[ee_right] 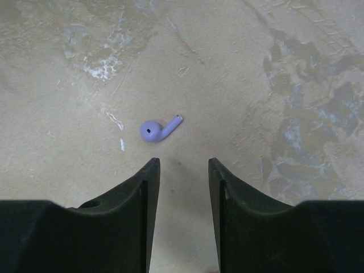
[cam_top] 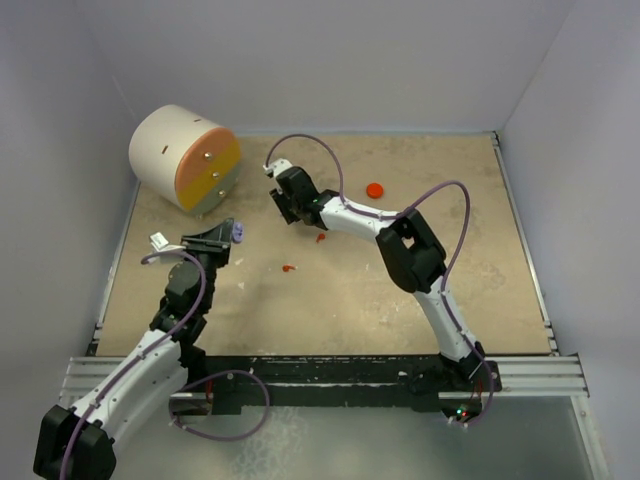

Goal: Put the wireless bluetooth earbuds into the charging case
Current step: Pick up the earbud from the center of the board, then place the earbud in the charging case.

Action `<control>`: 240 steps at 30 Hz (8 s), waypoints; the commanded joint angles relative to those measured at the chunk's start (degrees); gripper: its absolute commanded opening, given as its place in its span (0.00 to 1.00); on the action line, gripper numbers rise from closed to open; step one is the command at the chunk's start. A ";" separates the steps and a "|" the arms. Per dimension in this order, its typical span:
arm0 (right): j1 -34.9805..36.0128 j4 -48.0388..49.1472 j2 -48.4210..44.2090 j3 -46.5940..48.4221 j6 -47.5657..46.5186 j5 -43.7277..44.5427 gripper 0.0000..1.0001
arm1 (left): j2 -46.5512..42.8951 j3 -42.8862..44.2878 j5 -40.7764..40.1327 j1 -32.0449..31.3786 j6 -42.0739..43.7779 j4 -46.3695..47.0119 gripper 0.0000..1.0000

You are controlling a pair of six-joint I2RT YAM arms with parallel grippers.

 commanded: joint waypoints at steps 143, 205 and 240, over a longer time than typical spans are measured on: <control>-3.93 17.05 -4.63 -16.05 0.82 -9.02 0.09 | 5.66 -3.55 1.38 0.25 -2.57 7.08 0.00; 18.22 -1.63 -41.53 -26.86 -13.49 27.81 0.00 | 43.43 20.20 23.89 -5.39 -4.38 18.57 0.00; 21.21 -7.19 -38.64 -23.87 -12.87 37.56 0.00 | 39.06 13.56 25.16 -5.72 -6.52 22.01 0.00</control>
